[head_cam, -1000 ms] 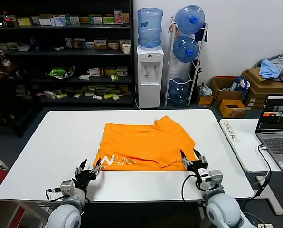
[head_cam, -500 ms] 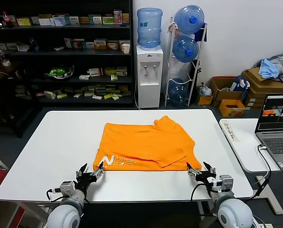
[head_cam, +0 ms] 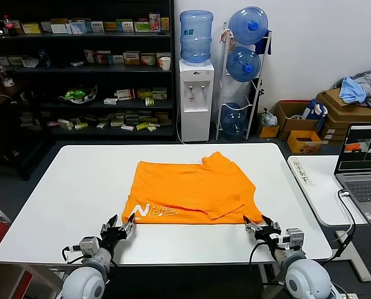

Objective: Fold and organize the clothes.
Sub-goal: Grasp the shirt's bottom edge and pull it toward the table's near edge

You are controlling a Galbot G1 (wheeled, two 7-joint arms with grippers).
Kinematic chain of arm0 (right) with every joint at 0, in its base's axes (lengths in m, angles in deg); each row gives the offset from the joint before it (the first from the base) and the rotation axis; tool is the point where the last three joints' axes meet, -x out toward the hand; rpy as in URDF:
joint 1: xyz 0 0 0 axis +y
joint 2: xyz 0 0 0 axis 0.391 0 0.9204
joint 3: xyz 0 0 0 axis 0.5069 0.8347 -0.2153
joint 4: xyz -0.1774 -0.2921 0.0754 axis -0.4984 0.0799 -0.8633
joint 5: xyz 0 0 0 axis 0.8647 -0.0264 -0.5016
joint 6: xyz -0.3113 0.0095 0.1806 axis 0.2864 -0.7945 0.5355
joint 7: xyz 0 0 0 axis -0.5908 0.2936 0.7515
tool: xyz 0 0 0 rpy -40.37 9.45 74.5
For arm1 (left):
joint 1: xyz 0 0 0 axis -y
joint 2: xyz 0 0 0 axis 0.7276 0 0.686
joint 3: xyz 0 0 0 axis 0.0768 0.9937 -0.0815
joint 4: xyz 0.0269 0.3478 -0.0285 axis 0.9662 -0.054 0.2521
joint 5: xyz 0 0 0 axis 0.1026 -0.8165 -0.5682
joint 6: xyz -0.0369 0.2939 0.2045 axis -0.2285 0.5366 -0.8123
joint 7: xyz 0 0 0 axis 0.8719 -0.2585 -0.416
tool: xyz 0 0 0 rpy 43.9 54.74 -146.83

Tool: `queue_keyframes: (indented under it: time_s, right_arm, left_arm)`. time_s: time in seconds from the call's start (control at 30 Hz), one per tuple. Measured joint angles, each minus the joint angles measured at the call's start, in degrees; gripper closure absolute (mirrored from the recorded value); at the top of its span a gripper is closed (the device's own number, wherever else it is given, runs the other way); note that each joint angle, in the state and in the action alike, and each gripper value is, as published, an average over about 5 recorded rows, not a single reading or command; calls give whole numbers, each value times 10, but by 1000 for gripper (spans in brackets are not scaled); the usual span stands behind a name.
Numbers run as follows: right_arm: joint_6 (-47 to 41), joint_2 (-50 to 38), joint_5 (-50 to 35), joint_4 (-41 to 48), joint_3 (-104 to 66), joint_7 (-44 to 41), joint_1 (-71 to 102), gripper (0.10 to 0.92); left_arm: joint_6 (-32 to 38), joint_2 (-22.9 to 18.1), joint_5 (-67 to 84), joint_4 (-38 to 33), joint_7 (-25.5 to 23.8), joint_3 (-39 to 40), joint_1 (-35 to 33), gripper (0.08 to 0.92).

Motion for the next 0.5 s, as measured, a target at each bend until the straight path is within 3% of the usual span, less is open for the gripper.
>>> queue_keyframes:
  time_s: [0.5]
  right_arm:
    - [-4,-9,-10,-13,-9,17,14,857]
  left_arm:
    - [-3,1,6,-7,10,6,-3,813]
